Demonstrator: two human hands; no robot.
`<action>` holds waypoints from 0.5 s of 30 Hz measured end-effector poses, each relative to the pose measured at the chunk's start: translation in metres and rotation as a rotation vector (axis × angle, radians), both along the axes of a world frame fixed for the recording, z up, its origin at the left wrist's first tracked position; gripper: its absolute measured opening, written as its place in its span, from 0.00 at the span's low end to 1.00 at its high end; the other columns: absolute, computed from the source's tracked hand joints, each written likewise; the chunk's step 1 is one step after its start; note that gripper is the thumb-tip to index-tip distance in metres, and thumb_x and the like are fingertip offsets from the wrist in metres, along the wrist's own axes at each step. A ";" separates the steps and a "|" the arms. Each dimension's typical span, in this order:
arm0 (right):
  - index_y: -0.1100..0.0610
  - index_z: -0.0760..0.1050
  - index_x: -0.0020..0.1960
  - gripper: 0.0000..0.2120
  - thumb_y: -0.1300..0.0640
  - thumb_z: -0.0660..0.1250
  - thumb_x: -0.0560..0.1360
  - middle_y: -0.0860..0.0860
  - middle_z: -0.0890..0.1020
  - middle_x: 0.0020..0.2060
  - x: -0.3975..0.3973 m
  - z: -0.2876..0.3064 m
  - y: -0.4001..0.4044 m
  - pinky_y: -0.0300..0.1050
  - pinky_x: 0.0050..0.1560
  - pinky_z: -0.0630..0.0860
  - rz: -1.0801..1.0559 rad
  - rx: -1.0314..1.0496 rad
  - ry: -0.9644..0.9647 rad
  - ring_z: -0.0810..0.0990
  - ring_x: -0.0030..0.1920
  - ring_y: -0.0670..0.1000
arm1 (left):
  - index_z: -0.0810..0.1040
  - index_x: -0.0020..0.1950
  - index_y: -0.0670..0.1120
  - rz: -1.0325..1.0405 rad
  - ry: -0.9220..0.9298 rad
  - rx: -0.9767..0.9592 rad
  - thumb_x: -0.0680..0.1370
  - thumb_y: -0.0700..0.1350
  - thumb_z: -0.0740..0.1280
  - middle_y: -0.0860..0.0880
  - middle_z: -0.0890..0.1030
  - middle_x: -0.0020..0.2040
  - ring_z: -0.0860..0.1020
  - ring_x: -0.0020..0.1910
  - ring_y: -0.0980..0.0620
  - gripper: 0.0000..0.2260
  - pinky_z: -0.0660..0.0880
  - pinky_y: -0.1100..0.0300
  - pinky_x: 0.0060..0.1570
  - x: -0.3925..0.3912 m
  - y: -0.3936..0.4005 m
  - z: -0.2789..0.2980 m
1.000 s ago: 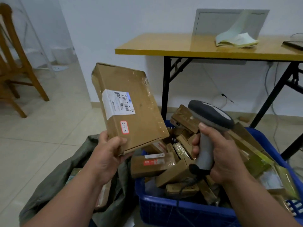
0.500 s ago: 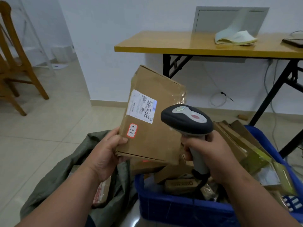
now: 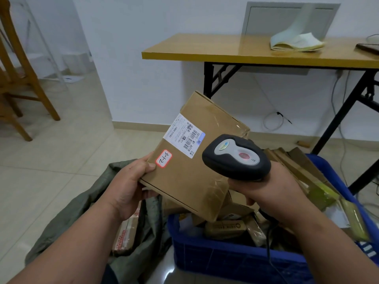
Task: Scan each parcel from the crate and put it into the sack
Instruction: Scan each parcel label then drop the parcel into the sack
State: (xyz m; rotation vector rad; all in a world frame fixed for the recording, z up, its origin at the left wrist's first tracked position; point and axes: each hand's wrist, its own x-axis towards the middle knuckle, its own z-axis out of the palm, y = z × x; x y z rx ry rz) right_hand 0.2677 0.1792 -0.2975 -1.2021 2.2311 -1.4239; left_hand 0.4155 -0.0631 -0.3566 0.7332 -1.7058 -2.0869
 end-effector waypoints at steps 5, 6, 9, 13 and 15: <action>0.51 0.75 0.36 0.12 0.62 0.73 0.73 0.38 0.77 0.23 -0.002 0.000 0.002 0.27 0.34 0.71 0.027 0.054 0.047 0.76 0.29 0.36 | 0.83 0.59 0.56 -0.004 -0.015 -0.018 0.61 0.56 0.68 0.50 0.82 0.46 0.79 0.43 0.53 0.26 0.78 0.56 0.42 0.002 -0.001 -0.001; 0.51 0.75 0.37 0.11 0.62 0.73 0.73 0.37 0.78 0.24 -0.003 0.000 0.002 0.26 0.34 0.71 0.034 0.065 0.058 0.77 0.30 0.35 | 0.83 0.59 0.56 -0.002 -0.018 -0.018 0.62 0.55 0.68 0.50 0.82 0.46 0.79 0.44 0.52 0.26 0.78 0.56 0.42 0.002 -0.001 -0.002; 0.50 0.75 0.40 0.10 0.63 0.72 0.73 0.34 0.78 0.25 -0.004 0.000 0.003 0.25 0.34 0.71 0.050 0.092 0.067 0.77 0.31 0.33 | 0.83 0.59 0.55 0.008 -0.026 -0.012 0.65 0.53 0.67 0.48 0.82 0.46 0.79 0.44 0.51 0.22 0.77 0.56 0.41 0.002 -0.001 -0.001; 0.52 0.76 0.39 0.08 0.61 0.73 0.73 0.37 0.78 0.25 -0.007 -0.003 0.003 0.26 0.31 0.70 0.030 0.120 0.085 0.76 0.29 0.35 | 0.84 0.55 0.54 0.010 -0.026 0.004 0.66 0.51 0.66 0.49 0.81 0.43 0.78 0.41 0.53 0.18 0.77 0.59 0.36 0.002 0.000 0.000; 0.54 0.77 0.40 0.06 0.60 0.73 0.72 0.39 0.78 0.24 -0.008 -0.004 0.003 0.28 0.29 0.70 0.009 0.129 0.078 0.76 0.28 0.37 | 0.85 0.54 0.54 0.012 -0.022 0.017 0.66 0.51 0.66 0.50 0.81 0.42 0.78 0.39 0.54 0.18 0.77 0.59 0.34 0.001 0.000 0.000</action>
